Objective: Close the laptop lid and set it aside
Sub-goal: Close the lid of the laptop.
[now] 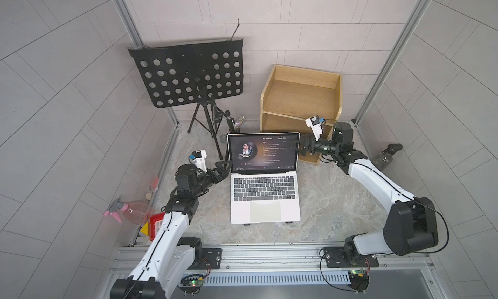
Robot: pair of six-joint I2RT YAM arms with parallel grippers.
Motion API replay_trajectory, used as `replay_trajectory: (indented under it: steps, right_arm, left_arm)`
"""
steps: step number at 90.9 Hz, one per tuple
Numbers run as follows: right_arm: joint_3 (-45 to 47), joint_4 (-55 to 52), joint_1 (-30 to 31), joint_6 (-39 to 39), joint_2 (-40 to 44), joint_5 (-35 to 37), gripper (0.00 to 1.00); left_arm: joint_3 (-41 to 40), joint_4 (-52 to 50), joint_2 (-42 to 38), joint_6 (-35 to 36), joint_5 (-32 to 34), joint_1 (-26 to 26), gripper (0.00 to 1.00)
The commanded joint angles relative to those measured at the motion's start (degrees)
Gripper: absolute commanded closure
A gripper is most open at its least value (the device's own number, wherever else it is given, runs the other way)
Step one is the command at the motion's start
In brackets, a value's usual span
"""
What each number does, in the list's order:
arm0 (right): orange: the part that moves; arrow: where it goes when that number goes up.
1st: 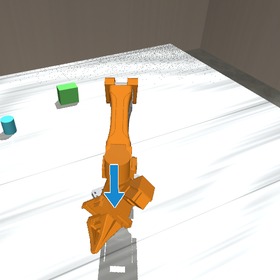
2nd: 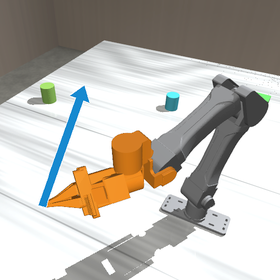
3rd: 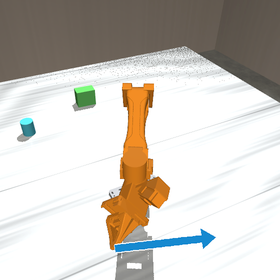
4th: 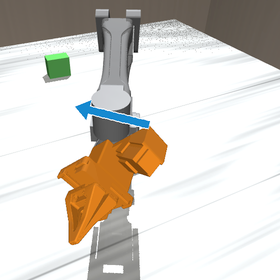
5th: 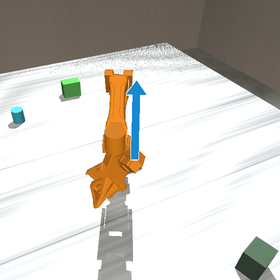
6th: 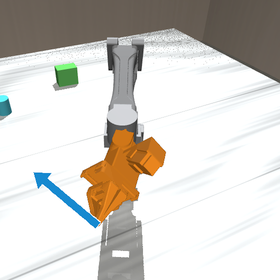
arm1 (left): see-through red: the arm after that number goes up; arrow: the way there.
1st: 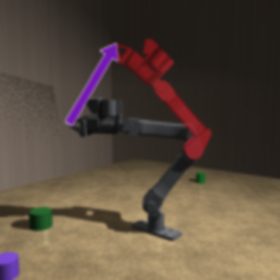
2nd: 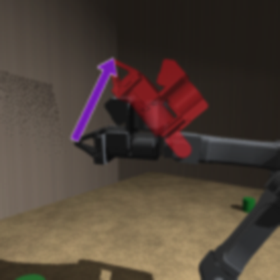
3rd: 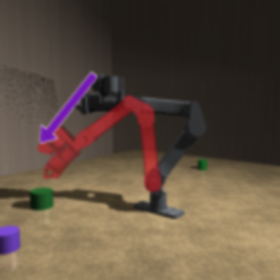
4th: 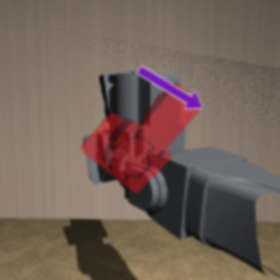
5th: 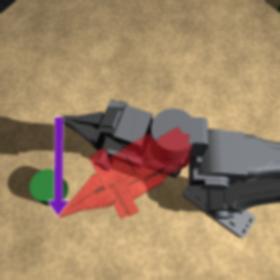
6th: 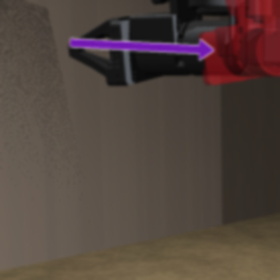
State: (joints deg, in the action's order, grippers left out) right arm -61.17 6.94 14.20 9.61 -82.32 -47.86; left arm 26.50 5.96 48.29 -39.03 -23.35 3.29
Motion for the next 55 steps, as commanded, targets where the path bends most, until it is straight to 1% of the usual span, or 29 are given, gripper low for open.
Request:
replay_trajectory:
  steps: [1,6,23,29,39,45,48,55]
  right_arm:
    - [-0.05,-1.83,-0.19,-2.23,1.39,-2.16,0.14]
    - [-0.53,-2.45,-0.38,-2.80,0.94,-2.90,0.15]
    - [-0.22,-1.99,-0.57,-5.46,0.07,-4.89,0.16]
    - [-0.34,-1.81,-0.57,-6.00,-0.22,-5.60,0.16]
    - [-0.42,-1.05,-0.57,-6.29,-0.59,-6.80,0.16]
    - [-0.72,-0.96,-0.57,-6.42,-0.88,-7.47,0.16]
    - [-0.98,-1.11,-0.57,-6.37,-1.03,-7.75,0.16]
    - [-1.97,-1.95,-0.57,-6.76,-1.38,-8.44,0.16]
  left_arm:
    - [-2.69,-0.28,-0.81,0.07,0.64,-0.04,0.04]
    - [-3.94,-0.16,-0.96,0.29,0.48,0.02,0.05]
    - [-7.32,0.56,-1.00,2.47,-0.42,0.52,0.13]
    - [-9.14,2.32,-1.29,3.03,-1.31,0.87,0.15]
    - [-14.06,6.60,-3.05,2.98,-2.22,1.35,0.16]
    - [-15.72,7.46,-3.38,2.86,-2.09,1.54,0.17]
    - [-16.34,7.84,-5.14,2.77,-1.98,1.67,0.17]
    - [-17.62,7.98,-6.10,2.73,-1.96,1.76,0.18]
